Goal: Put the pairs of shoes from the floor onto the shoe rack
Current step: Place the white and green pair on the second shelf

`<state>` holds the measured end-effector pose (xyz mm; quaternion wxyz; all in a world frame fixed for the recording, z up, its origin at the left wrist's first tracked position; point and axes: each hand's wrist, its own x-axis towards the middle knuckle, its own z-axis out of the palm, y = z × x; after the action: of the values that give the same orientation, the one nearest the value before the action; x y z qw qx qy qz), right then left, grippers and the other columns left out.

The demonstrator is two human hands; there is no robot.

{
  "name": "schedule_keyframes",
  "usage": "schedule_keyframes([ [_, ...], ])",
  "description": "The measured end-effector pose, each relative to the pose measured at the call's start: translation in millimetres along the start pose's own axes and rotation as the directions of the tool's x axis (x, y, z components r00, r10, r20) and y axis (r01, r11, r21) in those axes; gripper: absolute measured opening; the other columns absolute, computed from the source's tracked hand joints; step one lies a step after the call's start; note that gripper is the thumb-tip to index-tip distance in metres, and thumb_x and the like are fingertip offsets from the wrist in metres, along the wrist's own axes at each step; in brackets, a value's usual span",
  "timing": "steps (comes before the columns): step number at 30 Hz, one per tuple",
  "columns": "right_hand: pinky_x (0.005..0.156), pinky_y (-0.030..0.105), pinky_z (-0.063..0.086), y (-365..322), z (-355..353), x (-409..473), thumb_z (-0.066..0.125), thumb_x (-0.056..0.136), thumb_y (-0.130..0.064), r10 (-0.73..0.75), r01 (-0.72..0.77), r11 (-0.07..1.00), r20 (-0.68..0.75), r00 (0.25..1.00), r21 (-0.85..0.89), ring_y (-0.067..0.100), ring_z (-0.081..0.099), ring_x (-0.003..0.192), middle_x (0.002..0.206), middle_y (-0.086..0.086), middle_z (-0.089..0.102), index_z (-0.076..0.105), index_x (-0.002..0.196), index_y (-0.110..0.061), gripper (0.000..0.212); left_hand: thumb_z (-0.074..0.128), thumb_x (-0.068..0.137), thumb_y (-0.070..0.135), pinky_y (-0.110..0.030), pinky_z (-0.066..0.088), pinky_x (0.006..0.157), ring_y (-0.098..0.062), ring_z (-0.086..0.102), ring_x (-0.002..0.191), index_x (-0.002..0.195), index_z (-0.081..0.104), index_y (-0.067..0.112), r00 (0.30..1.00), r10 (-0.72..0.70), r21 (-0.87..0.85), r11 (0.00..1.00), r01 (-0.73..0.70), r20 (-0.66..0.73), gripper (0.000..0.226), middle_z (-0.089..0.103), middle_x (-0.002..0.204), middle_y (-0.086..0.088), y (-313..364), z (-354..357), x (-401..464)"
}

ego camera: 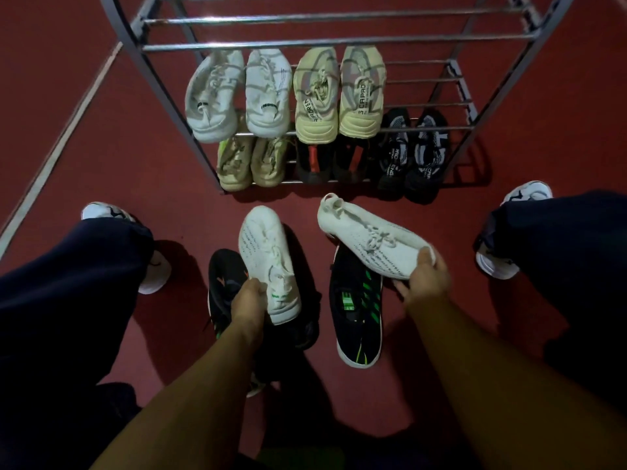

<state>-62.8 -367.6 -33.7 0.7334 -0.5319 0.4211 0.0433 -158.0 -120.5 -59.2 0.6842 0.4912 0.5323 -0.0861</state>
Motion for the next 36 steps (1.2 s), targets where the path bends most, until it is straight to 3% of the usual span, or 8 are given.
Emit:
schedule_keyframes([
  [3,0.07,0.039,0.052,-5,-15,6,0.05,0.1,-0.034,0.009,-0.01,0.994,-0.005,1.0,-0.108,0.02,0.062,0.085,0.113,0.002,0.062,0.055,0.132,-0.026,0.034,0.056,0.051,0.033,-0.059,0.049,0.09,-0.042,0.067,0.095,0.102,0.072,0.006,1.0,-0.011,-0.079,0.997,0.011,-0.003,0.059,0.072,0.105,-0.021,2,-2,2],
  [8,0.06,0.03,0.053,-10,-9,3,0.06,0.095,-0.036,0.175,-0.09,0.916,0.188,0.967,-0.39,0.015,0.065,0.077,0.092,0.001,0.069,0.063,0.11,-0.017,0.025,0.057,0.05,0.033,-0.055,0.05,0.087,-0.039,0.064,0.091,0.098,0.069,0.005,1.0,-0.016,-0.128,0.992,0.018,0.019,0.057,0.068,0.104,-0.02,0,-4,15],
  [13,0.076,0.007,0.049,-5,16,-1,0.045,0.103,-0.031,0.153,-0.137,0.988,0.289,0.945,-0.075,0.006,0.065,0.101,0.129,0.006,0.061,0.054,0.131,-0.01,0.036,0.043,0.084,0.027,-0.037,0.057,0.071,-0.034,0.069,0.076,0.107,0.068,0.0,0.988,-0.034,-0.081,0.996,0.047,0.15,0.043,0.073,0.088,-0.018,12,12,-15],
  [17,0.088,0.034,0.053,34,38,-16,0.061,0.095,-0.021,0.379,-0.248,0.881,0.285,0.881,-0.403,0.028,0.055,0.12,0.133,0.013,0.056,0.056,0.128,-0.009,0.035,0.042,0.093,0.027,-0.03,0.055,0.065,-0.028,0.071,0.065,0.1,0.069,0.001,0.975,-0.071,0.003,0.997,0.072,0.208,0.039,0.074,0.072,-0.014,6,22,-11],
  [24,0.085,0.046,0.056,90,45,-37,0.08,0.072,-0.038,0.516,-0.387,0.815,0.238,0.823,-0.431,0.027,0.066,0.105,0.113,0.005,0.071,0.059,0.123,-0.018,0.059,0.038,0.098,0.023,-0.03,0.048,0.065,-0.021,0.063,0.065,0.085,0.057,0.009,0.975,-0.064,0.116,0.992,0.04,0.212,0.027,0.069,0.051,0.0,1,26,-12],
  [29,0.068,0.054,0.06,85,61,-35,0.091,0.055,-0.024,0.503,-0.374,0.816,0.221,0.836,-0.441,0.033,0.074,0.082,0.096,0.015,0.075,0.065,0.11,-0.008,0.064,0.046,0.091,0.037,-0.032,0.053,0.066,-0.018,0.063,0.08,0.095,0.065,0.021,0.939,-0.206,0.274,0.953,0.129,0.274,0.025,0.067,0.088,-0.001,10,24,-21],
  [32,0.074,0.056,0.059,131,62,25,0.097,0.025,-0.049,0.53,-0.407,0.79,0.176,0.83,-0.459,0.037,0.075,0.076,0.091,0.015,0.077,0.068,0.108,-0.01,0.096,0.049,0.092,0.032,-0.032,0.057,0.07,-0.016,0.065,0.082,0.101,0.066,0.02,0.929,-0.208,0.281,0.952,0.121,0.305,0.023,0.069,0.09,0.0,13,26,-32],
  [36,0.065,0.041,0.06,92,61,-16,0.082,0.064,-0.038,0.507,-0.404,0.815,0.172,0.845,-0.415,0.026,0.072,0.085,0.106,0.012,0.073,0.062,0.122,-0.009,0.067,0.051,0.094,0.025,-0.027,0.055,0.054,-0.018,0.068,0.077,0.123,0.06,0.012,0.926,-0.134,0.202,0.977,0.065,0.354,0.033,0.07,0.099,-0.008,26,25,-44],
])
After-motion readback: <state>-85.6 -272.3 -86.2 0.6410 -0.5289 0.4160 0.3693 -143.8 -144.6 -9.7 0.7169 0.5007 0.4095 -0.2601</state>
